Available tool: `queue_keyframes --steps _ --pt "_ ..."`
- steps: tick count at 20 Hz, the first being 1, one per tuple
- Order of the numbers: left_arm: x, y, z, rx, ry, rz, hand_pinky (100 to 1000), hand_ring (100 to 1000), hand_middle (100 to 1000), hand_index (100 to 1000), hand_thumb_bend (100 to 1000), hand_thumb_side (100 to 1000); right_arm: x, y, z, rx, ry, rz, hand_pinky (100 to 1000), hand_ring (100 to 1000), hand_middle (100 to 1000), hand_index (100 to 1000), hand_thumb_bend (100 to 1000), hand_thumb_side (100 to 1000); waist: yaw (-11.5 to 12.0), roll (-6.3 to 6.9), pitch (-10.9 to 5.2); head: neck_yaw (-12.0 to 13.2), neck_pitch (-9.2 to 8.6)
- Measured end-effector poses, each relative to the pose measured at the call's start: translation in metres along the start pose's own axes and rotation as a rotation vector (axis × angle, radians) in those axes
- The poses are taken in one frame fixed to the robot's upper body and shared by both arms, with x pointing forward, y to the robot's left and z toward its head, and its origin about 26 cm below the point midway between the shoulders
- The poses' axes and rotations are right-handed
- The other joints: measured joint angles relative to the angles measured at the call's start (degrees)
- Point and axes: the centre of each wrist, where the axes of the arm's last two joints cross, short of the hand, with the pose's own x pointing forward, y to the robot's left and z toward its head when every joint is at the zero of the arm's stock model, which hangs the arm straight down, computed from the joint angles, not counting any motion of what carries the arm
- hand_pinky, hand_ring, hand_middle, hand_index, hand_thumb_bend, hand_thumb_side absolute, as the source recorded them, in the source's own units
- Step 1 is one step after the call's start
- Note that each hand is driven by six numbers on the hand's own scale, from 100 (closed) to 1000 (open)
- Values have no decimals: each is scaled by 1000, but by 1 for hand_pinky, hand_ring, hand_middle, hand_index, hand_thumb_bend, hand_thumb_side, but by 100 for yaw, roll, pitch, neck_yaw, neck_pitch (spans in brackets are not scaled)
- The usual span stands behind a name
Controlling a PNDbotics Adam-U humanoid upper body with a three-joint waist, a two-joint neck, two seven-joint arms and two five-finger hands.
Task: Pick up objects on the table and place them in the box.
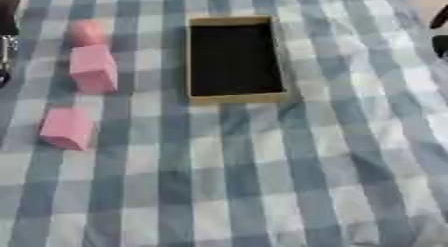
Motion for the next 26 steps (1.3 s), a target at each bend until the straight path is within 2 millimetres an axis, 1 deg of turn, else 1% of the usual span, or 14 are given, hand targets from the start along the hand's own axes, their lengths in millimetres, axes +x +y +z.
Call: queue_keyframes --steps 2,3,4,6,11,17,18,19,20,21,23,24,25,26 --pt "0 0 0 0 0 0 841 880 714 778 100 592 0 0 0 1 3 4 1000 1000 970 532 100 172 6 -1 0 0 0" --pt "0 0 0 0 0 0 841 880 714 778 100 592 0 0 0 0 5 6 1000 1000 970 532 100 172 8 -1 0 0 0" --pt "0 0 0 -1 0 0 841 880 714 778 100 592 0 0 0 -1 7 7 1000 1000 969 482 100 166 10 -2 0 0 0" --pt "0 0 0 -1 0 0 841 881 714 777 100 592 0 1 0 -2 9 7 1000 1000 970 448 100 161 16 -3 0 0 0" --pt "0 0 0 -1 -1 0 841 880 714 774 100 592 1 1 -1 -2 11 8 1000 1000 963 424 100 149 22 -4 0 0 0" --pt "0 0 0 0 -2 0 843 882 716 775 100 591 1 1 -1 -4 15 10 1000 1000 964 436 100 149 12 0 0 5 0" --pt "0 0 0 -1 -2 -2 847 884 719 778 100 565 0 1 -1 -4 15 10 1000 1000 965 445 100 146 8 5 1 6 0" --pt "0 0 -1 -2 -3 -5 848 885 719 776 100 559 0 1 0 -5 16 10 1000 1000 966 454 100 153 7 11 2 8 0" --pt "0 1 -1 -5 -6 -12 850 886 724 781 100 520 0 1 0 -8 19 11 1000 1000 965 471 100 143 7 20 6 8 0" --pt "0 2 -1 -12 -11 -23 852 886 725 783 100 506 -1 0 0 -12 21 11 1000 1000 966 479 100 142 6 29 8 9 0" --pt "-1 6 -3 -43 -23 -65 857 889 731 787 100 440 -2 -1 1 -24 27 12 1000 1000 966 491 100 138 6 44 11 9 0" --pt "-1 8 -3 -69 -29 -92 862 891 735 791 100 366 -2 -1 2 -31 31 11 1000 1000 967 499 100 135 6 49 14 9 0" --pt "-2 11 -2 -101 -33 -121 865 893 738 794 100 323 -3 -1 3 -37 36 10 1000 1000 968 509 100 132 7 56 17 9 0" --pt "-2 13 -1 -136 -37 -150 869 895 743 801 100 303 -3 -1 4 -46 41 10 1000 1000 971 519 100 128 9 67 21 9 0"
